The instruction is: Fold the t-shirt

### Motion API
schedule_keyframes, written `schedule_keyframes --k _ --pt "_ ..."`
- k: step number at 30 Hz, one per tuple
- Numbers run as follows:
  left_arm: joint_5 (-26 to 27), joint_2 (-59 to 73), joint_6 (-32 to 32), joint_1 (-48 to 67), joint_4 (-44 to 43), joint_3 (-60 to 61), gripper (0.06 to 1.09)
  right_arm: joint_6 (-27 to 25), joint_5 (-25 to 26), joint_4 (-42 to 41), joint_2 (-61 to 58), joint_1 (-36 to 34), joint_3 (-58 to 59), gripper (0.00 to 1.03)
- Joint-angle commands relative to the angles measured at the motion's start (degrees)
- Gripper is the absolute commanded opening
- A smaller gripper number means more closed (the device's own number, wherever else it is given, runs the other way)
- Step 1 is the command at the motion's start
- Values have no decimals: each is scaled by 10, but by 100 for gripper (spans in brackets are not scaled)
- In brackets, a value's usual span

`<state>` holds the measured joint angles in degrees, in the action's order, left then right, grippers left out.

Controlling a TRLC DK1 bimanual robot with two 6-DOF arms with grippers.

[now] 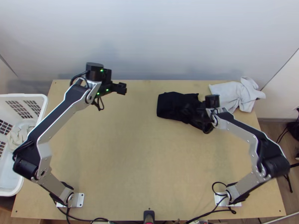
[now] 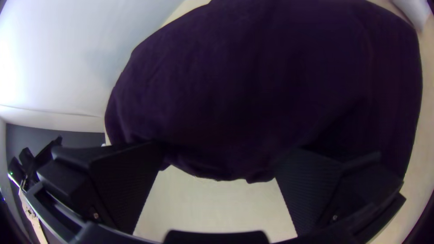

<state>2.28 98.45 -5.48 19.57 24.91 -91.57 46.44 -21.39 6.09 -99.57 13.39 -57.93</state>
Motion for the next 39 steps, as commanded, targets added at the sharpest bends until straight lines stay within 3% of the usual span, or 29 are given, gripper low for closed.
schedule_keyframes --k 1,4,7,8,11,12,13,19,25,33,39 --pt "-5 -46 19 -10 -28 60 104 -37 51 1 -82 19 -83 99" --pt "-8 -61 24 -16 -36 90 104 -79 74 38 -114 30 -132 99" --pt "-8 -78 24 -25 -39 113 104 -123 106 89 -150 39 -179 81" --pt "-8 -85 24 -28 -40 120 104 -138 107 110 -157 45 -191 73" --pt "-7 -112 20 -38 -39 142 104 -171 108 118 -156 64 -201 21" --pt "-7 -123 20 -42 -38 153 104 -179 108 120 -153 70 -202 9" --pt "-6 -134 19 -45 -35 166 104 -186 108 123 -148 77 -202 6" --pt "-7 -208 20 -57 -31 256 104 -204 121 134 -71 88 -206 4" --pt "-7 -255 21 -68 -38 336 104 -260 158 125 3 74 -227 3" --pt "-7 -269 22 -81 -50 358 104 -289 166 113 14 -10 -322 3" --pt "-7 -268 30 -86 -54 362 104 -346 166 107 8 -91 -332 4"
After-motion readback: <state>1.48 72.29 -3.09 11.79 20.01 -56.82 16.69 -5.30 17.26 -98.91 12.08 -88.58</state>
